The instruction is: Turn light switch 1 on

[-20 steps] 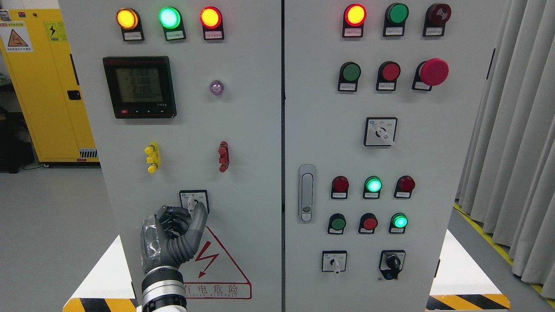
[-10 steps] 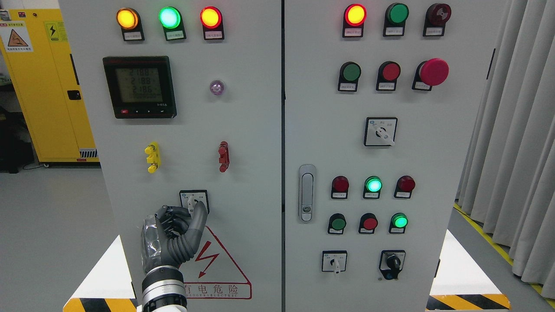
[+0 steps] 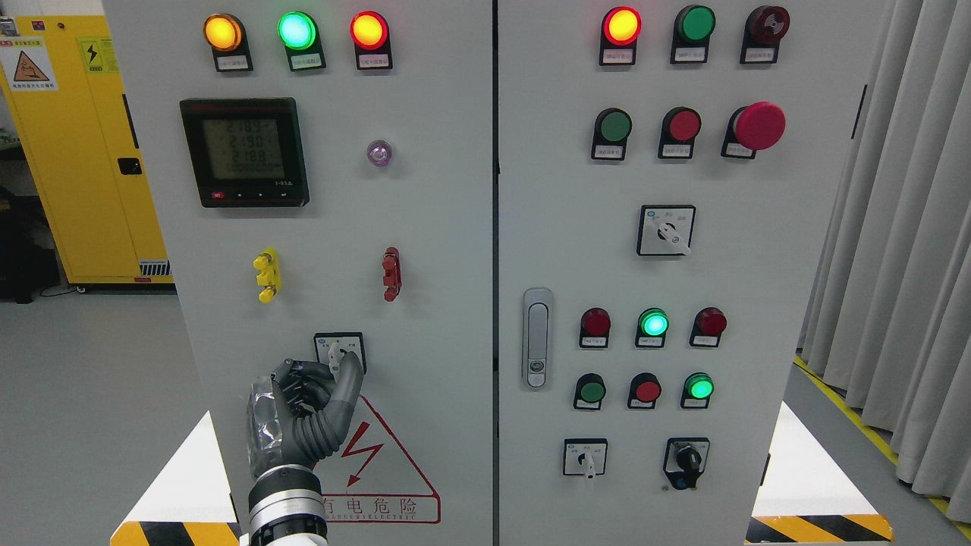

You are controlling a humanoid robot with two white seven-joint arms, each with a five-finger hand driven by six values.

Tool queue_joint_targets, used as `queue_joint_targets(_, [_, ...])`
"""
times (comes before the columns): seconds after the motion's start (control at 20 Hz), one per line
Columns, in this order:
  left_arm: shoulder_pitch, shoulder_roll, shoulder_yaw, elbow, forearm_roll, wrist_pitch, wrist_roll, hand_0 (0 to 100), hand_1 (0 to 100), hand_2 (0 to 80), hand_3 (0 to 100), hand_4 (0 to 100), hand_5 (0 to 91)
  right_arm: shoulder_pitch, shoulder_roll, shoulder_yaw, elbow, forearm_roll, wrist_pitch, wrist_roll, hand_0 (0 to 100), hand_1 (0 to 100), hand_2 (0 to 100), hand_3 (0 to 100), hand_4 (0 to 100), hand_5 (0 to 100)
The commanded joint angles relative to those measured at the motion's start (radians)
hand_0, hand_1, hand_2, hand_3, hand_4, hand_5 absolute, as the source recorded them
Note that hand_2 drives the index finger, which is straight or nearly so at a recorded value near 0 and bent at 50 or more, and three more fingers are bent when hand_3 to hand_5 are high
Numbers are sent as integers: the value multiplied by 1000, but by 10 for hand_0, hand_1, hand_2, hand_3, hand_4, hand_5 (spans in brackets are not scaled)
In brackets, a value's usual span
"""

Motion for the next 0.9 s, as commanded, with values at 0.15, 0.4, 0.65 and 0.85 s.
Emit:
queue_joint_targets(0.15, [0, 0, 0, 1, 0, -3, -1, 239, 616, 643, 931, 905, 841, 0, 0, 0, 0, -29, 1, -1, 0, 500, 40, 0, 0, 0])
queue_joint_targets(0.4, [1, 0, 0, 5, 0, -3, -1, 241, 603, 644, 932, 905, 841, 0, 0, 0, 0, -29, 1, 1, 0, 500, 40, 0, 0, 0])
queue_joint_targets(0.65, [0, 0, 0, 11, 0, -1, -1, 299, 594, 645, 932, 906, 842, 0, 0, 0, 0, -29, 1, 1, 0, 500, 40, 0, 0, 0])
queue_joint_targets(0.85, [-2, 0, -2, 14, 0, -3, -1, 340, 594, 644, 933, 907, 842, 0, 0, 0, 0, -29, 1, -1, 0, 500, 40, 0, 0, 0])
